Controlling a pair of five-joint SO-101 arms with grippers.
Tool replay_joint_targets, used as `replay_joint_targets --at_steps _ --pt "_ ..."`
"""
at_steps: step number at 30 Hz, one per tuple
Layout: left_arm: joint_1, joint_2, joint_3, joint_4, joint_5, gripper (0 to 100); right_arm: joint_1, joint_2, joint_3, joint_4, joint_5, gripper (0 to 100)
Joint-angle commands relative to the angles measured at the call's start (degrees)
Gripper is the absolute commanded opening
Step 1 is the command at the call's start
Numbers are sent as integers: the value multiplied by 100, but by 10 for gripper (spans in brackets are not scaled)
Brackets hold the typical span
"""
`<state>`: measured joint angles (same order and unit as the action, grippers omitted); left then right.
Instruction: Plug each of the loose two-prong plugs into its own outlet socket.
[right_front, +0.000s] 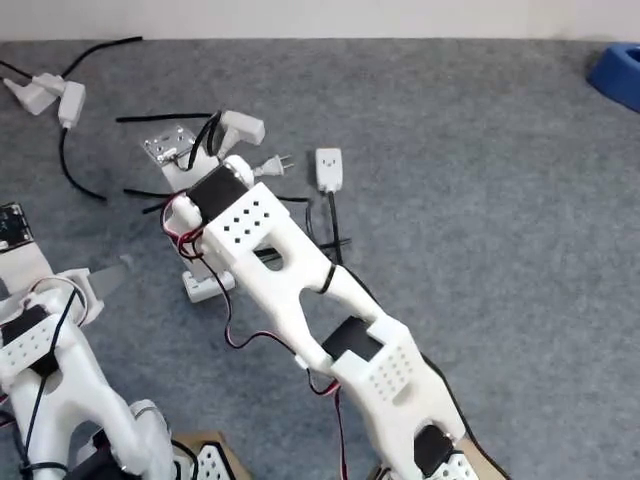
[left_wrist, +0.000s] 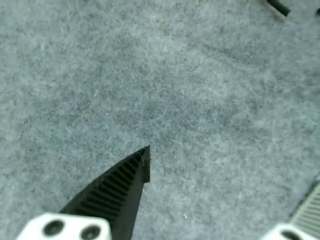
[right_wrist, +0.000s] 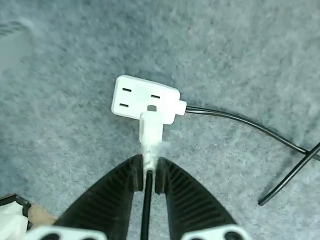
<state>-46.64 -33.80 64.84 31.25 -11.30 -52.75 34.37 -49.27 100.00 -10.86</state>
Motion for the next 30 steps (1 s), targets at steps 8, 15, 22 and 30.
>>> replay_joint_targets --at_steps 8,15,22,30 --pt "-127 -48 -31 -70 -62 461 -22 207 -57 -286 9 8" --pt "-365 -57 -48 -70 -167 461 75 224 -13 -418 18 8" --pt "-479 -57 -48 -79 -290 461 75 752 -66 -444 35 8" --pt "-453 -57 -48 -79 -290 461 251 681 -954 119 237 8"
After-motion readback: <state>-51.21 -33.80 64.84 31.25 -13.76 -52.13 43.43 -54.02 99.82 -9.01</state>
